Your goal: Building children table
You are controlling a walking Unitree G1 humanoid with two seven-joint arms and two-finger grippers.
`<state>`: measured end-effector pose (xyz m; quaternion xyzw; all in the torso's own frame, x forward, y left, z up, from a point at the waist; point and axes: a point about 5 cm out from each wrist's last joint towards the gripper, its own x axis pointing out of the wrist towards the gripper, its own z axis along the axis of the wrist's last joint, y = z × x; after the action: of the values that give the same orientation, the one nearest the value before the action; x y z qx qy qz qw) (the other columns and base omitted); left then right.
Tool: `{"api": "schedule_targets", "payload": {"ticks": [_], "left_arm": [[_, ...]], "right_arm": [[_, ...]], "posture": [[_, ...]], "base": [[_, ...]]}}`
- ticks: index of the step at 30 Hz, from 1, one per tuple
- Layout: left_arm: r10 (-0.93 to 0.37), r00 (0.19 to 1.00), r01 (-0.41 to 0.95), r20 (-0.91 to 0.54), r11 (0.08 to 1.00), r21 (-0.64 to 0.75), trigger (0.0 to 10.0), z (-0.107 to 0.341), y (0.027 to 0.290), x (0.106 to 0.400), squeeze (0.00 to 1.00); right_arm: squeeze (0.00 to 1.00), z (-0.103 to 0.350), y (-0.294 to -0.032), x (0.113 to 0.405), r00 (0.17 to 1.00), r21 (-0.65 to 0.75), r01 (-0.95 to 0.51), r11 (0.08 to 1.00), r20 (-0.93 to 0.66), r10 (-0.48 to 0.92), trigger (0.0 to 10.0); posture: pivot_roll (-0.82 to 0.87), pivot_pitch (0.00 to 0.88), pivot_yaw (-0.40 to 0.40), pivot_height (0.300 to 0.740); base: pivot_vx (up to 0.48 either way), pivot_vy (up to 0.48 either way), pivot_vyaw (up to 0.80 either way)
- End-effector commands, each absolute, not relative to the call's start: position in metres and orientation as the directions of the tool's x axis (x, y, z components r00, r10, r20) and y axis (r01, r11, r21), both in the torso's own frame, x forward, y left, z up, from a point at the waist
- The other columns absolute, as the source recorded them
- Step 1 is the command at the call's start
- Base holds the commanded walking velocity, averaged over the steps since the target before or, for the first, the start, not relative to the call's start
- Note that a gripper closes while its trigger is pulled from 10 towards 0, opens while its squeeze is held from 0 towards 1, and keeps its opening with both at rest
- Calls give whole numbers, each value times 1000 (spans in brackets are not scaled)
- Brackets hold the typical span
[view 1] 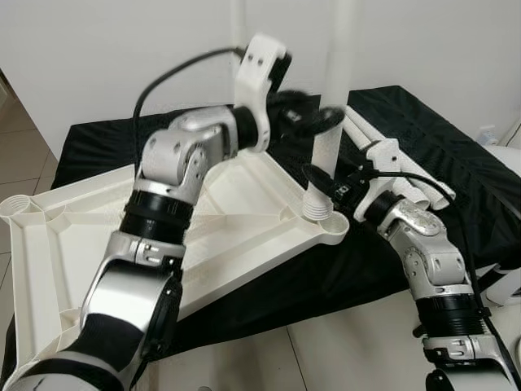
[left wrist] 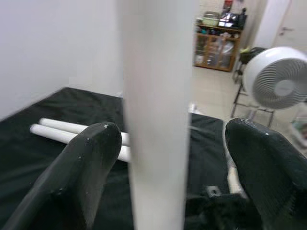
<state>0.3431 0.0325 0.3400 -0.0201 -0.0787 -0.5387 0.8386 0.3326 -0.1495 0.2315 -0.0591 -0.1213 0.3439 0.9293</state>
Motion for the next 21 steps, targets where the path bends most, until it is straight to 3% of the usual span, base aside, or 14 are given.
{"api": "schedule_targets", "payload": {"ticks": [1,6,21], "left_arm": [[-920,358,929,158,368,35,10000,342,29,337,0],[-935,324,943,144,331,25,10000,340,21,333,0],[-933,342,939,112,344,-1,10000,334,11,335,0]], "right_arm": [[0,234,-147,333,722,-214,-631,746,189,665,10000],[0,233,-145,333,708,-231,-646,728,178,684,10000],[0,233,-133,326,635,-255,-711,655,166,754,10000]], "posture": [[-108,38,25,740],[-104,39,25,740],[-110,29,25,740]], "base": [[0,0,0],[0,0,0],[0,0,0]]}}
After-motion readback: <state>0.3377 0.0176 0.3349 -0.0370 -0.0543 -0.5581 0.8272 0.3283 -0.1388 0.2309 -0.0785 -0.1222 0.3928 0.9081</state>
